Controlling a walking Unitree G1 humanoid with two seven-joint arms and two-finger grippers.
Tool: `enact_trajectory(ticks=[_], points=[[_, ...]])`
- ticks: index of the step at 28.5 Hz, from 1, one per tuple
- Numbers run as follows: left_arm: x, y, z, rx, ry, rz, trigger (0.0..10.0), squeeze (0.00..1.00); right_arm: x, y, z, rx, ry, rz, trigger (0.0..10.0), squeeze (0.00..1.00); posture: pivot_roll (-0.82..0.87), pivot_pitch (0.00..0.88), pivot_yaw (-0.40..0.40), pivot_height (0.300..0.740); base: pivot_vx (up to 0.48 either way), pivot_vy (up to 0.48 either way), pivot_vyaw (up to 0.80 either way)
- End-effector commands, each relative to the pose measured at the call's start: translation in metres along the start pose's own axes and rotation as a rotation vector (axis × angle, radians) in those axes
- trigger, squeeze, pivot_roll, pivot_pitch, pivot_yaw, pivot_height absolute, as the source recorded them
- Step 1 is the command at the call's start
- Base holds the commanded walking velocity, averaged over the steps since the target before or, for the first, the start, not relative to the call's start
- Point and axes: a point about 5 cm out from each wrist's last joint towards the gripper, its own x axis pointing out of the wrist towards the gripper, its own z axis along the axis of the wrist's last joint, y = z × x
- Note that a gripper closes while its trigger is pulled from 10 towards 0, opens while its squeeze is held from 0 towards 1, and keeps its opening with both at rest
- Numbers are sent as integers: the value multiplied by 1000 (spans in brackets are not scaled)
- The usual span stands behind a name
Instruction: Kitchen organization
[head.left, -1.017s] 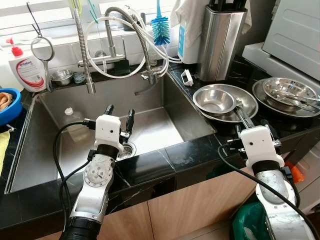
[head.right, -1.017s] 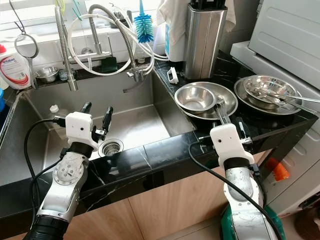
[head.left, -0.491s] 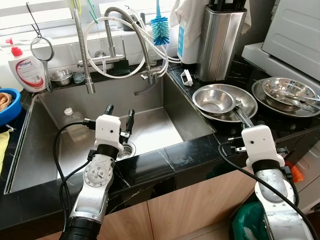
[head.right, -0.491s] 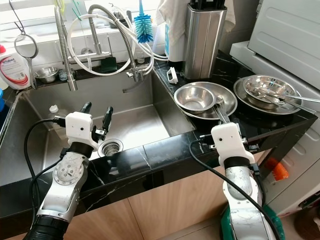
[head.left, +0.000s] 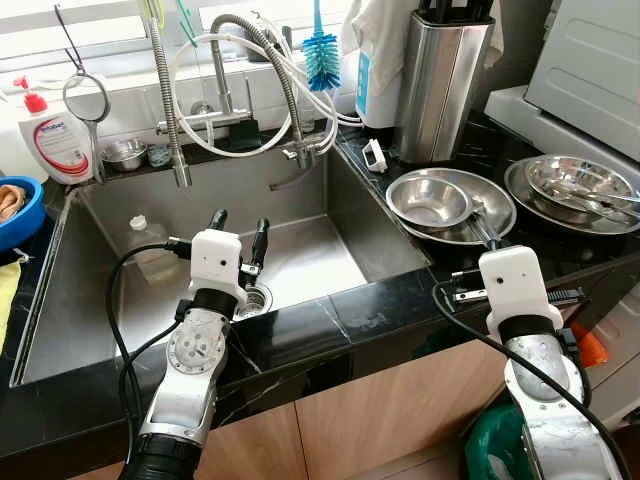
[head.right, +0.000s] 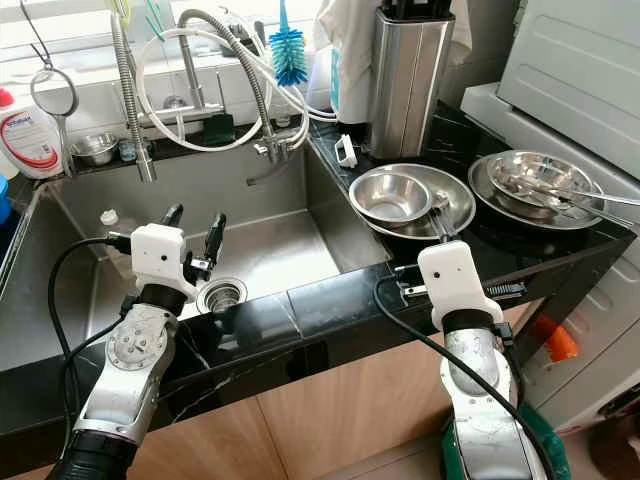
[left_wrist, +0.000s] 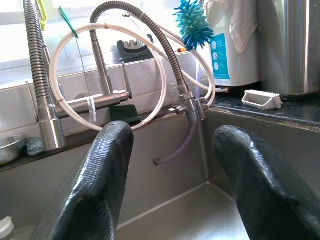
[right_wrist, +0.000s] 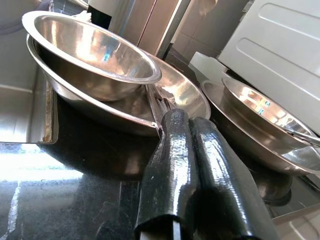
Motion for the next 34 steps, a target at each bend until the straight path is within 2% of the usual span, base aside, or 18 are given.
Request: enact_trajectory(ticks=[1, 2, 11, 12, 13, 17, 18, 26, 27, 32, 33, 34], points=[[-1, 1, -4, 5, 22, -5, 10000, 0, 1, 1, -1, 8, 11, 7, 588, 0, -130, 0, 57, 740, 0, 0, 0], [-1, 1, -4, 6, 23, -6, 10000, 0, 2, 1, -1, 13, 14, 3, 10000, 0, -128, 0, 58, 740, 0, 0, 0], [-2, 1, -4, 6, 21, -10, 10000, 0, 3, 1, 1, 36, 9, -9, 10000, 0, -130, 0, 59, 740, 0, 0, 0], [-2, 1, -4, 7, 21, -10, 10000, 0, 3, 1, 2, 42, 2, -10, 4078, 0, -130, 0, 59, 740, 0, 0, 0], [-2, 1, -4, 7, 21, -10, 10000, 0, 3, 1, 4, 47, -11, -11, 0, 0, -130, 0, 59, 740, 0, 0, 0], [-1, 2, -3, 11, 19, -6, 10000, 0, 4, 0, 12, 58, -48, -16, 0, 0, -127, 0, 57, 740, 0, 0, 0], [-1, 2, -4, 11, 20, -5, 10000, 0, 5, 0, 13, 60, -50, -20, 5176, 0, -127, 0, 57, 740, 0, 0, 0], [-1, 3, -4, 12, 21, -5, 10000, 0, 5, 0, 13, 60, -50, -23, 5176, 0, -127, 0, 57, 740, 0, 0, 0], [-2, 3, -4, 13, 24, 2, 10000, 0, 8, -7, 23, 86, -76, -68, 10000, 0, -125, 0, 52, 740, 0, 0, 0], [-2, 4, -4, 14, 25, 7, 10000, 0, 10, -9, 27, 97, -77, -75, 10000, 0, -125, 0, 50, 740, 0, 0, 0], [-1, 4, -4, 14, 25, 7, 10000, 0, 10, -8, 26, 103, -76, -70, 10000, 961, -125, 0, 50, 740, 0, 0, 0], [-1, 4, -4, 13, 25, 8, 10000, 0, 10, -8, 26, 105, -77, -69, 10000, 961, -125, 0, 50, 740, 0, 0, 0]])
